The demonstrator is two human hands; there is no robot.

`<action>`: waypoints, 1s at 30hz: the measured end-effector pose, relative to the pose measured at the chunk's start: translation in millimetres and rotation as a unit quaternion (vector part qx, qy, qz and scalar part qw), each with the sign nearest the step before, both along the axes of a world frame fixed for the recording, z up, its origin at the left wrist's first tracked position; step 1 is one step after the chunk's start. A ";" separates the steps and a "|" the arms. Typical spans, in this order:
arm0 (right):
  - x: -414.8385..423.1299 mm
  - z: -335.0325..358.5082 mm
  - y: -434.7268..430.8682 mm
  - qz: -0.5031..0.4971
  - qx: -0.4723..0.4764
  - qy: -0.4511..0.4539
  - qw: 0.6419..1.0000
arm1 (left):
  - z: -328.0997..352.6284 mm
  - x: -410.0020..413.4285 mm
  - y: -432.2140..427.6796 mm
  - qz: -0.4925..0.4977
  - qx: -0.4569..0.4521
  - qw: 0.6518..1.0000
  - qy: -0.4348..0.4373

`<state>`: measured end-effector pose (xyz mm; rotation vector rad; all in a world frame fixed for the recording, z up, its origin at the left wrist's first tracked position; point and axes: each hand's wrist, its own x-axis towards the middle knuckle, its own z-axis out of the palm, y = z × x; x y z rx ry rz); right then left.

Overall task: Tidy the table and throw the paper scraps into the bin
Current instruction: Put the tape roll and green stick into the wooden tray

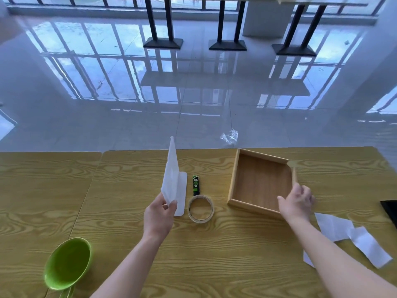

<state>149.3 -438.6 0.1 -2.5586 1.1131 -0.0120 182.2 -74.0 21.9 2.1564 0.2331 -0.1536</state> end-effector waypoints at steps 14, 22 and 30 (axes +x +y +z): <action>-11.8 -11.7 -27.4 0.009 0.049 0.068 0.996 | -8.1 -3.5 -1.8 0.005 0.092 0.996 -0.014; -10.0 -10.6 3.1 0.066 0.069 0.047 0.994 | -8.8 -7.9 2.3 0.006 0.085 0.996 -0.009; -2.9 -16.6 34.4 0.089 0.088 0.045 0.991 | -7.1 -4.5 30.8 0.046 0.071 0.996 -0.003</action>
